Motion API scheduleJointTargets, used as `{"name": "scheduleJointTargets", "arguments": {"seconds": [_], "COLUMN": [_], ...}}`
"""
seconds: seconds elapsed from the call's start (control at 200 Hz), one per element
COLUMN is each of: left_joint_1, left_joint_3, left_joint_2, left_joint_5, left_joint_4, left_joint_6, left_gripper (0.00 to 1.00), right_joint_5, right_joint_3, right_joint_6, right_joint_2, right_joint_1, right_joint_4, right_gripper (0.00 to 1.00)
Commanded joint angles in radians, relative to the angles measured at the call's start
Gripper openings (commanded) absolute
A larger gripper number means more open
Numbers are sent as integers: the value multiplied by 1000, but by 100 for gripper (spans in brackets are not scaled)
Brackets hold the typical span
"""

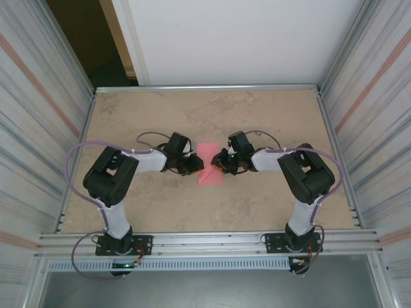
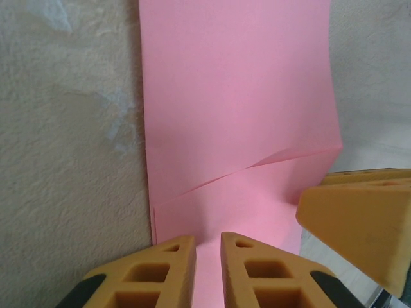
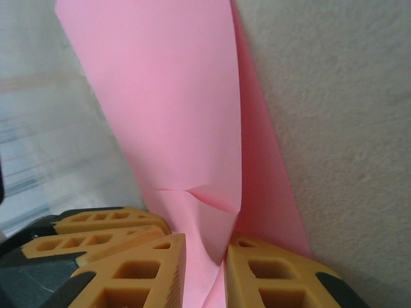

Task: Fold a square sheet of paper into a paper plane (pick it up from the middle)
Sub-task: Turn over the paper at the center of the table.

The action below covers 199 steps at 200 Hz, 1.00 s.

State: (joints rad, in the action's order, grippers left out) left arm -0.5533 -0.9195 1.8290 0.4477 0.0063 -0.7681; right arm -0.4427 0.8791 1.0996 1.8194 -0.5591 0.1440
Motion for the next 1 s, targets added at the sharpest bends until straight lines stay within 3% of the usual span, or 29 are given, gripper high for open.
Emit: {"name": "scheduleJointTargets", "arguments": {"seconds": [0.0, 0.286, 0.486, 0.707, 0.877, 0.992], "left_joint_1": [9, 10, 19, 121, 221, 240], "left_joint_3": [35, 33, 21, 72, 187, 238], "left_joint_2": [-1, -3, -44, -221, -391, -494], "left_joint_5": [-38, -32, -23, -5, 89, 135], "left_joint_4": [-59, -60, -73, -52, 84, 180], "left_joint_6": [-10, -5, 16, 26, -41, -82], "left_gripper": [20, 20, 20, 27, 31, 38], "right_joint_5": [-15, -15, 3, 29, 28, -14], "right_joint_3": [-13, -29, -25, -19, -10, -1], "right_joint_6": [23, -7, -49, -131, -213, -248], "right_joint_2": [4, 19, 11, -78, -200, -279], "right_joint_1": [-8, -10, -8, 13, 38, 61], "right_joint_4": [65, 114, 103, 97, 99, 120], "right_gripper": [20, 15, 6, 0, 0, 0]}}
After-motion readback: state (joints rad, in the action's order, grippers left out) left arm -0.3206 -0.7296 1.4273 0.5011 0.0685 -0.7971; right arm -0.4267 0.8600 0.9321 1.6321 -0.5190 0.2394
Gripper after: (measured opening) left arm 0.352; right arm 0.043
